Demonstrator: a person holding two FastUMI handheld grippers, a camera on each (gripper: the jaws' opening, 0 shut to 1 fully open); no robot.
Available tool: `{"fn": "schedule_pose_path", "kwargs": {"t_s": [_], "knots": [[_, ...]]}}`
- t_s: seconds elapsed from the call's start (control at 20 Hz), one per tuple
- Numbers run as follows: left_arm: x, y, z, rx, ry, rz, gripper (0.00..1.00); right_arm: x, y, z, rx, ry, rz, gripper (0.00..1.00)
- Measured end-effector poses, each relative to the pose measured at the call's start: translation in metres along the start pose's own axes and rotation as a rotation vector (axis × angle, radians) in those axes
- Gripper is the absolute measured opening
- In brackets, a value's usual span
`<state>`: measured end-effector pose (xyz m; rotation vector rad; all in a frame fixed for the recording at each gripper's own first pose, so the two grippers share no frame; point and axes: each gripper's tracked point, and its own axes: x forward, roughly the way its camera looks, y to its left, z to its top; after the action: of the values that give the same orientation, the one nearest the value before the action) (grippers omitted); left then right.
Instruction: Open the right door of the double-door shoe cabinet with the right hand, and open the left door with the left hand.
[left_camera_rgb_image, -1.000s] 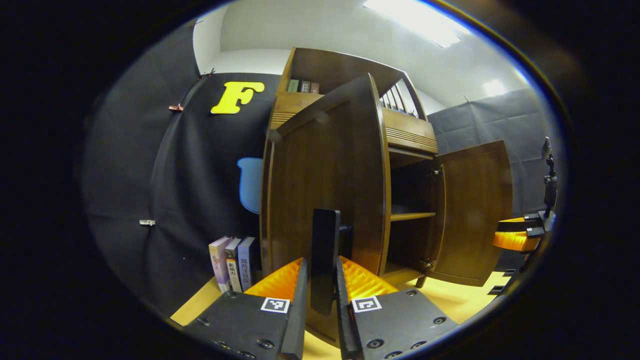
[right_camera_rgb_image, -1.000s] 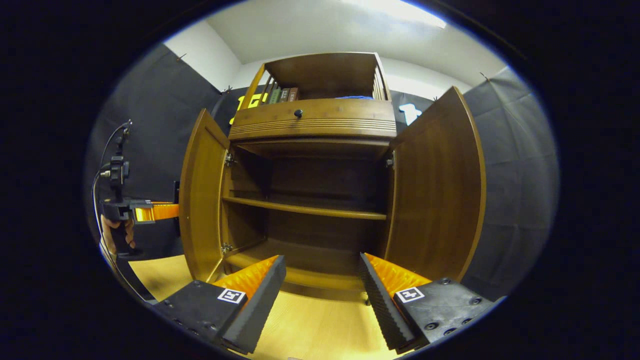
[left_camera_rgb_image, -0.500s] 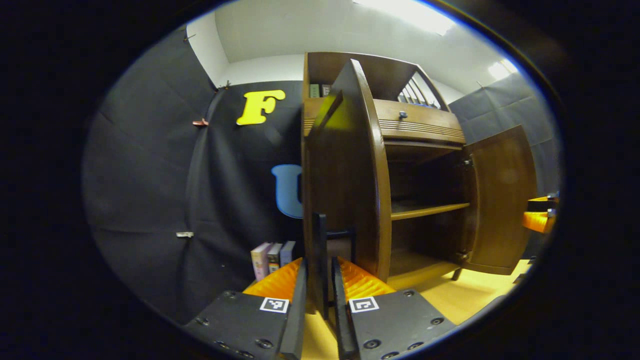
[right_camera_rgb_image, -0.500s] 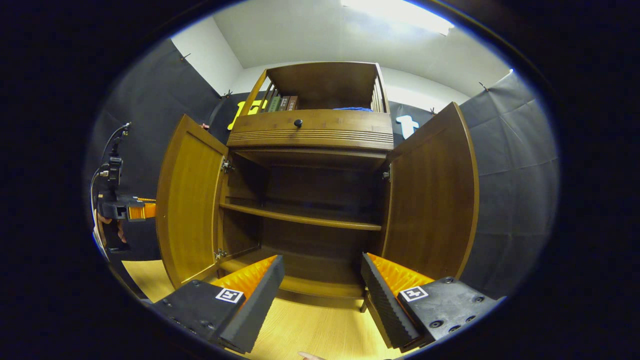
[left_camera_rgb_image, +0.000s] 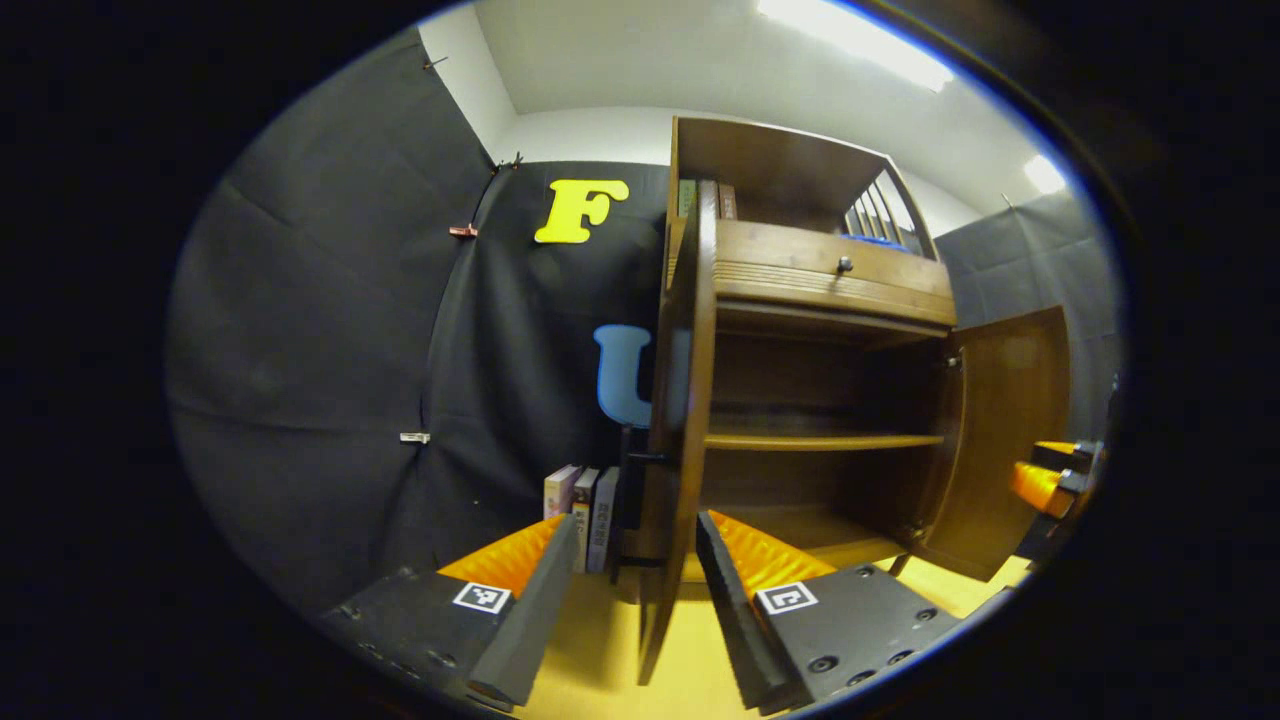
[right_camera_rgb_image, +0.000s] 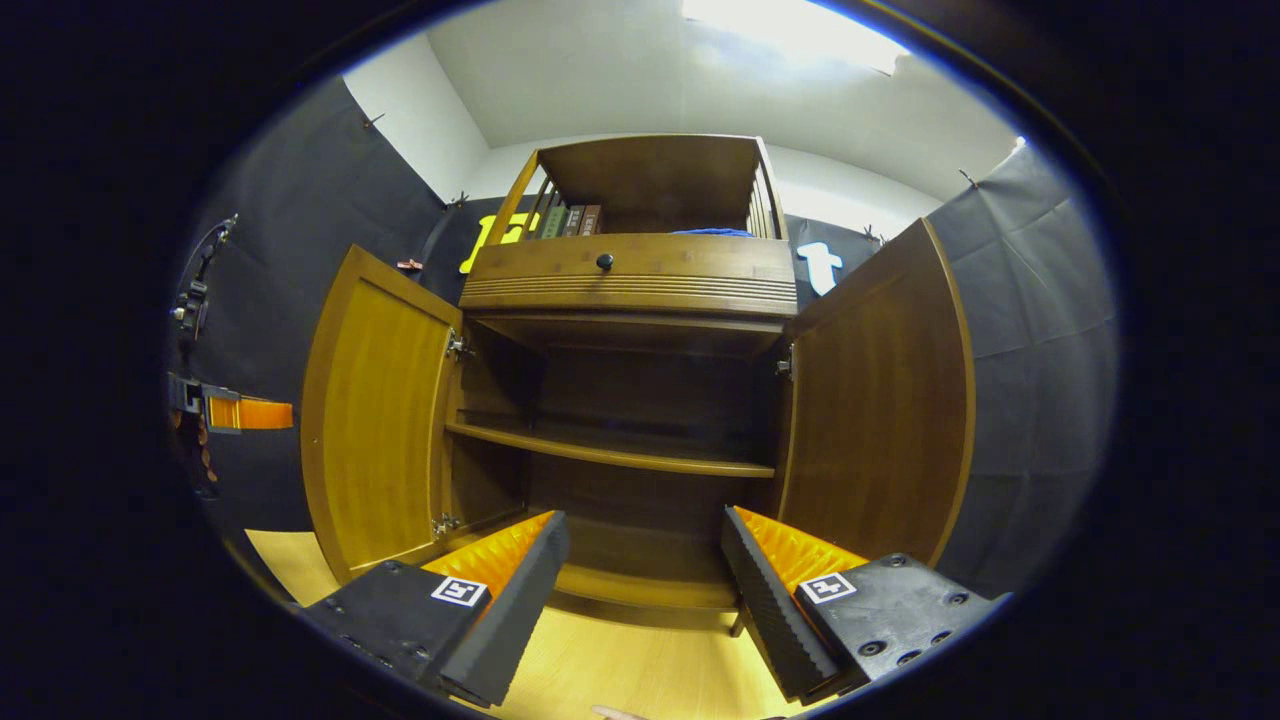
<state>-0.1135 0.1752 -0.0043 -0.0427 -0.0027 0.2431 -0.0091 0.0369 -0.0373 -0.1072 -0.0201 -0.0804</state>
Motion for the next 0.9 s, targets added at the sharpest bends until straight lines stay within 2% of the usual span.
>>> {"fn": "schedule_pose_path", "kwargs": {"t_s": [0.05, 0.15, 0.25, 0.45, 0.55, 0.7, 0.9], "knots": [[0.000, -0.010, 0.002, 0.016, 0.000, -0.009, 0.82, 0.000, 0.002, -0.001, 0.005, 0.002, 0.003, 0.97], [0.002, -0.034, -0.002, 0.068, 0.019, -0.039, 0.92, 0.001, 0.007, -0.002, 0.018, 0.015, 0.010, 0.97], [0.008, -0.065, 0.001, 0.091, 0.020, -0.081, 0.95, -0.001, 0.013, -0.001, 0.042, 0.033, 0.024, 0.97], [0.020, -0.109, -0.008, 0.122, 0.017, -0.129, 0.95, -0.005, 0.012, 0.003, 0.039, 0.040, 0.012, 0.94], [0.026, -0.127, -0.011, 0.096, 0.016, -0.162, 0.94, -0.008, 0.007, 0.007, 0.019, 0.032, -0.010, 0.99], [0.032, -0.145, -0.013, 0.049, 0.033, -0.213, 0.94, -0.012, 0.005, 0.012, 0.018, 0.026, -0.018, 0.97], [0.039, -0.143, -0.007, 0.068, 0.001, -0.185, 0.94, -0.014, 0.000, 0.019, 0.017, 0.011, -0.030, 0.97]]}}
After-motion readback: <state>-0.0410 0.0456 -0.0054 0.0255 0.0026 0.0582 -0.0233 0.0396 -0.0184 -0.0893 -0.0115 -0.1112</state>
